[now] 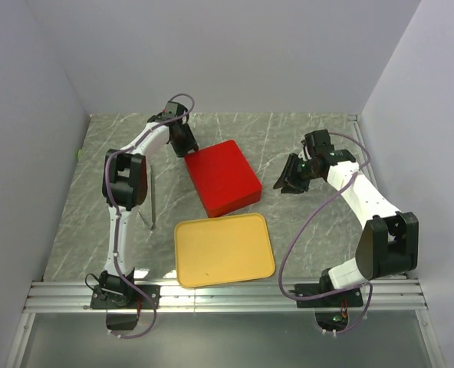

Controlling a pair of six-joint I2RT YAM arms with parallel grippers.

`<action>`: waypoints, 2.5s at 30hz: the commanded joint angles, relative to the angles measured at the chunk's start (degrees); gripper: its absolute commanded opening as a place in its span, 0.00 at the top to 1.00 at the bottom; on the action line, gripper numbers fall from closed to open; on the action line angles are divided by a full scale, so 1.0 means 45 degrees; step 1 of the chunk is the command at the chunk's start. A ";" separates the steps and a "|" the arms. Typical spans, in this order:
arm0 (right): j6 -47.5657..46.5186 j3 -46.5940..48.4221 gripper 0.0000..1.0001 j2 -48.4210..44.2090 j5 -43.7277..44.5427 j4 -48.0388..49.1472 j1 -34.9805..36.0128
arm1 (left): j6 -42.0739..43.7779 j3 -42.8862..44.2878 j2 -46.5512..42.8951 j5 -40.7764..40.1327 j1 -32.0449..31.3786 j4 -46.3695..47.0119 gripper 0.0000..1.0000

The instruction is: Pack the cookies

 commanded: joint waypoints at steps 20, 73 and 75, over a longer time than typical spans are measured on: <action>0.4690 0.0838 0.86 0.3272 -0.7139 0.9249 0.0810 | 0.0810 0.0043 -0.1138 0.0547 -0.0166 -0.1195 0.55; 0.1454 0.3332 0.52 0.1539 -0.5035 0.6426 0.2079 | 0.1278 0.0869 -0.6170 -0.2791 0.0889 -0.1904 0.36; 0.0520 0.4055 0.52 0.0739 -0.4605 0.5215 0.2275 | 0.1357 -0.0225 -0.7383 -0.3374 0.0870 -0.0694 0.36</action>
